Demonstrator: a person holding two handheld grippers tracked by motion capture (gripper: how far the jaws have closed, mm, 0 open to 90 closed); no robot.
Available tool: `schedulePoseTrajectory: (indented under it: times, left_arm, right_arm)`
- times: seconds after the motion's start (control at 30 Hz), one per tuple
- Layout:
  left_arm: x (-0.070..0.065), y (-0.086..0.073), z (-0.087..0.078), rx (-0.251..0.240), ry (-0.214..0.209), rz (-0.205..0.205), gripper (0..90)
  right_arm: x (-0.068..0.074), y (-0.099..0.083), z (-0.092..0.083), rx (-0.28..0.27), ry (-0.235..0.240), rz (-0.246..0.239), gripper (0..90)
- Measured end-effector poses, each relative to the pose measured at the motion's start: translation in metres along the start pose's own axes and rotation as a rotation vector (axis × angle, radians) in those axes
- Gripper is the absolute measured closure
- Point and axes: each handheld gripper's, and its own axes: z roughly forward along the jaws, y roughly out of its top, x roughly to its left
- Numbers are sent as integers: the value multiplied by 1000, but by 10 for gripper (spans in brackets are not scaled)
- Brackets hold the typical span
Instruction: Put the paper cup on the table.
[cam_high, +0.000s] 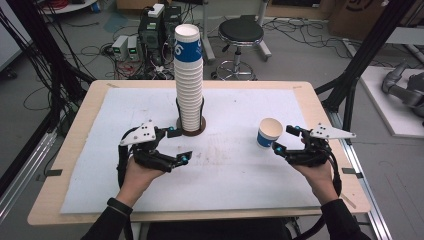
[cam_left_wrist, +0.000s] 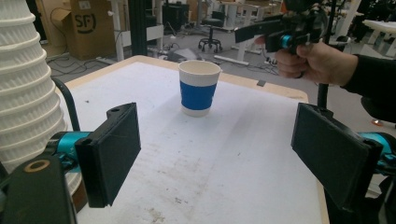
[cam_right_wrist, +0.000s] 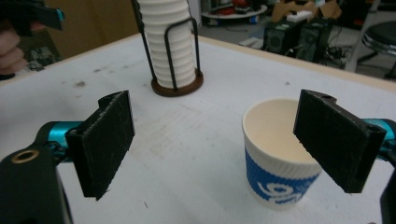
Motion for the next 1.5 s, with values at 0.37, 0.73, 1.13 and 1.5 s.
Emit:
schedulePoseTrajectory:
  times: [0.37,0.73,1.13,1.5]
  left_arm:
    - [1,9,-5,-19,-3,12,156]
    - [-5,27,-9,-50,-21,32,156]
    - [-4,28,-10,-55,-20,29,156]
    - [-2,26,-10,-50,-19,23,155]
  right_arm:
    - [13,24,-9,-82,58,-80,127]
    - [18,37,-8,-111,96,-96,128]
    - [17,37,-13,-128,101,-99,128]
    - [17,38,-13,-129,84,-106,128]
